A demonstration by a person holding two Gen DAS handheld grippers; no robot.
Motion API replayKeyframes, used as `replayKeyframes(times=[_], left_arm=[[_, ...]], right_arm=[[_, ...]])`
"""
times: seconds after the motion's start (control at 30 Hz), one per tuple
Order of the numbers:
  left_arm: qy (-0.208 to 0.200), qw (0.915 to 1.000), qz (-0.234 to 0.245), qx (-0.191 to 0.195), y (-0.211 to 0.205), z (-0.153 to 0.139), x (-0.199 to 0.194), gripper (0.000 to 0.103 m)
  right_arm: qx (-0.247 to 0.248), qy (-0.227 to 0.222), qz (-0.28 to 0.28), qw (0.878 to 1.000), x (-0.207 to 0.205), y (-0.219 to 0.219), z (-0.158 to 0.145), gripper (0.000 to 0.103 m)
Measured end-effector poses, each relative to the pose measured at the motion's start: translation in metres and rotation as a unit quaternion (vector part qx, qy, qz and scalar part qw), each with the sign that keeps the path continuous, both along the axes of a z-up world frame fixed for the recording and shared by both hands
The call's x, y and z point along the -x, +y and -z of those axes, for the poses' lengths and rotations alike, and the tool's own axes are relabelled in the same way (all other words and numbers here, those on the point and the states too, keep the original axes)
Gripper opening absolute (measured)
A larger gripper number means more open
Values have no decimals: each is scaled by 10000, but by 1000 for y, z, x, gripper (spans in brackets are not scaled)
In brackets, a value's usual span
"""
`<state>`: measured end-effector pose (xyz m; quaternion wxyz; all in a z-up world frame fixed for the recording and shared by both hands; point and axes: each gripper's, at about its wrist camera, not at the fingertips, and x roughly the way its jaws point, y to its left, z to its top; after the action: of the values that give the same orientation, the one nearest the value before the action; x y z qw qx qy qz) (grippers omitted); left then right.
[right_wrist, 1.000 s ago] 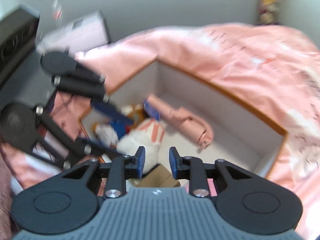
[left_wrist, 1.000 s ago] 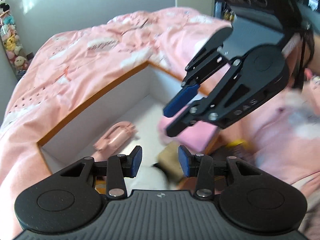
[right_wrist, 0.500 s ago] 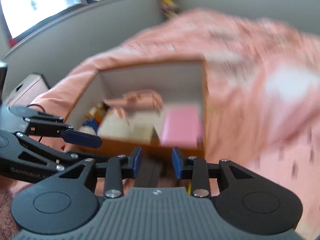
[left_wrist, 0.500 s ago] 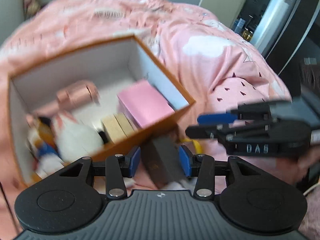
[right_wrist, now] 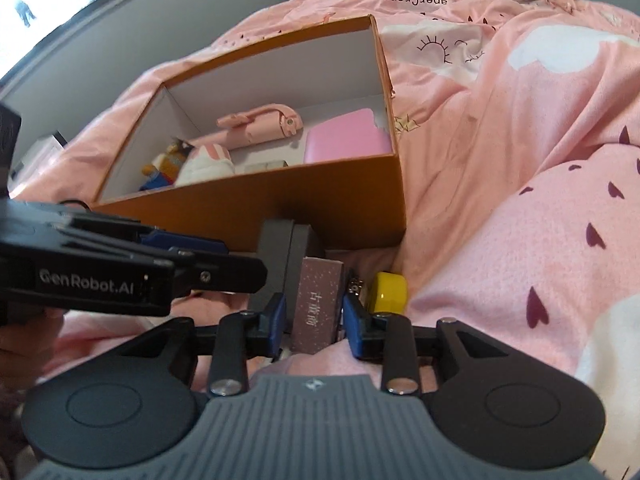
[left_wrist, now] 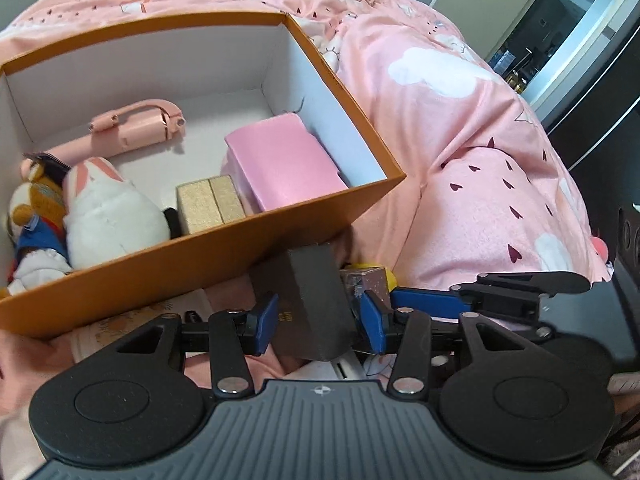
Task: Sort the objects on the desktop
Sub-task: 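Grasp the black box with the left tool while the right tool grasps the mauve printed box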
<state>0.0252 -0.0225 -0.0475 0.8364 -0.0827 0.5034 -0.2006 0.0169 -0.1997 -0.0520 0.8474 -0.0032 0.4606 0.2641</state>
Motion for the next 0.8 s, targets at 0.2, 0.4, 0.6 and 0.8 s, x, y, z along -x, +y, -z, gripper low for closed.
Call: replayKeyframes(times=[0.2,0.4,0.6,0.8], left_arm=[[108,9995,-267,128,3,10,-6,55],[207,9976,-645,106,13,17,-12,55],[331,9958,-846,109,20,22,-16,57],[384,9968,-699,-6,12,27,-17,65]], right_arm=[[291,-186,-100,9994,5,11,5,28],[501,-461,-473,9966,14,24,3,29],[689,-572,-732,9933,16,37,7,32],[887,-528,-519,9933,17,34,9,31]])
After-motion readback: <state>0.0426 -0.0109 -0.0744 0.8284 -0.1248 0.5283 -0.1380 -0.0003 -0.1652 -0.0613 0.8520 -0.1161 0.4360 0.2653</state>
